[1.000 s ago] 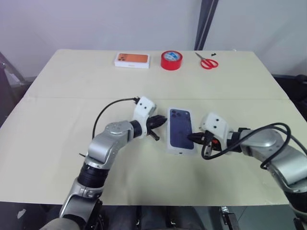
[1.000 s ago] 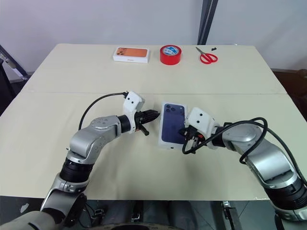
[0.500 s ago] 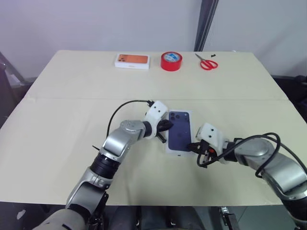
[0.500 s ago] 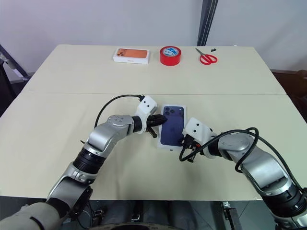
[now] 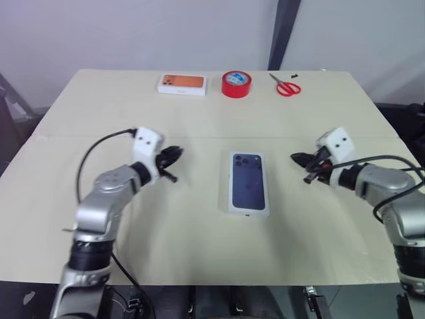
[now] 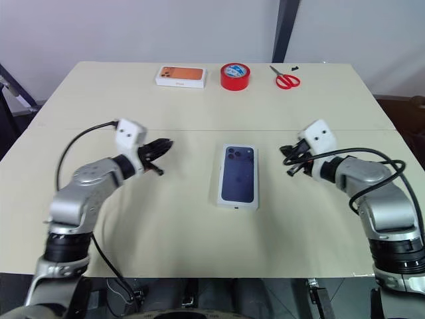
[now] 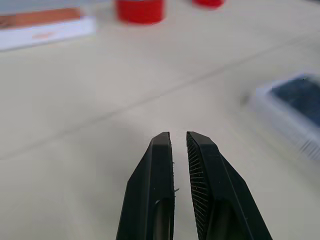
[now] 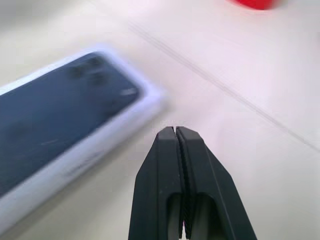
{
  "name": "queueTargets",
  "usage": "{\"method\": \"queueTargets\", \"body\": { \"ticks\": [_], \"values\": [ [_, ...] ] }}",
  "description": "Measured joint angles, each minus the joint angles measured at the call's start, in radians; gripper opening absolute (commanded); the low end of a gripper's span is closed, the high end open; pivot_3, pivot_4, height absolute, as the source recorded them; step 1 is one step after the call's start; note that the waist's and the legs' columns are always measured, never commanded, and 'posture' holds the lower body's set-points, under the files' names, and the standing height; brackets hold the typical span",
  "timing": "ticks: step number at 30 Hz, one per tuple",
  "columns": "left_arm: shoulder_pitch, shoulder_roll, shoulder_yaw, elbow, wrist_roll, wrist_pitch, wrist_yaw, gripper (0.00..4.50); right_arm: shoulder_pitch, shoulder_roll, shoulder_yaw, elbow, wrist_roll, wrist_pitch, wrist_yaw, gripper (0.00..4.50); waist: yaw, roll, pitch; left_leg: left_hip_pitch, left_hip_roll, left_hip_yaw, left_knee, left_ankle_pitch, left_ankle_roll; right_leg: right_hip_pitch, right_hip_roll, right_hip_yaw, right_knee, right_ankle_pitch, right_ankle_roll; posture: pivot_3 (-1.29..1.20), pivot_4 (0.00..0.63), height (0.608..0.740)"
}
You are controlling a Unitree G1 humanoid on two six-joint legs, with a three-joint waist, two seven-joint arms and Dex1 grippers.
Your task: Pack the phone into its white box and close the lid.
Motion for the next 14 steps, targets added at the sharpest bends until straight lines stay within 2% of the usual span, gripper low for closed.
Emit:
{"method": "queueTargets", "body": {
  "ticks": [3, 8, 14],
  "values": [
    [0.093, 0.054, 0.098, -0.024, -0.032, -0.009, -0.021, 0.56, -0.026, 0.001, -0.025, 0.109, 0.001, -0.055, 0.028, 0.06, 0.001, 0.000, 0.000, 0.000, 0.000, 0.000, 0.000, 0.000, 0.000, 0.000, -0.001, 0.000, 0.000, 0.000, 0.000, 0.00, 0.150, 0.725],
    [0.216, 0.092, 0.203, -0.074, -0.073, -0.027, -0.035, 0.56, -0.029, 0.003, -0.027, 0.177, 0.000, -0.132, 0.085, 0.06, -0.001, 0.000, 0.000, 0.000, 0.000, 0.000, -0.001, 0.000, 0.000, 0.000, -0.001, 0.000, 0.000, 0.000, 0.000, 0.00, 0.150, 0.725],
    [0.298, 0.089, 0.240, -0.114, -0.103, -0.032, -0.024, 0.56, -0.035, 0.020, -0.007, 0.198, 0.005, -0.145, 0.130, 0.06, -0.001, 0.001, 0.000, 0.000, 0.000, 0.000, -0.001, 0.000, 0.000, 0.000, -0.002, 0.000, -0.001, 0.000, 0.000, 0.00, 0.150, 0.725]
  ]
}}
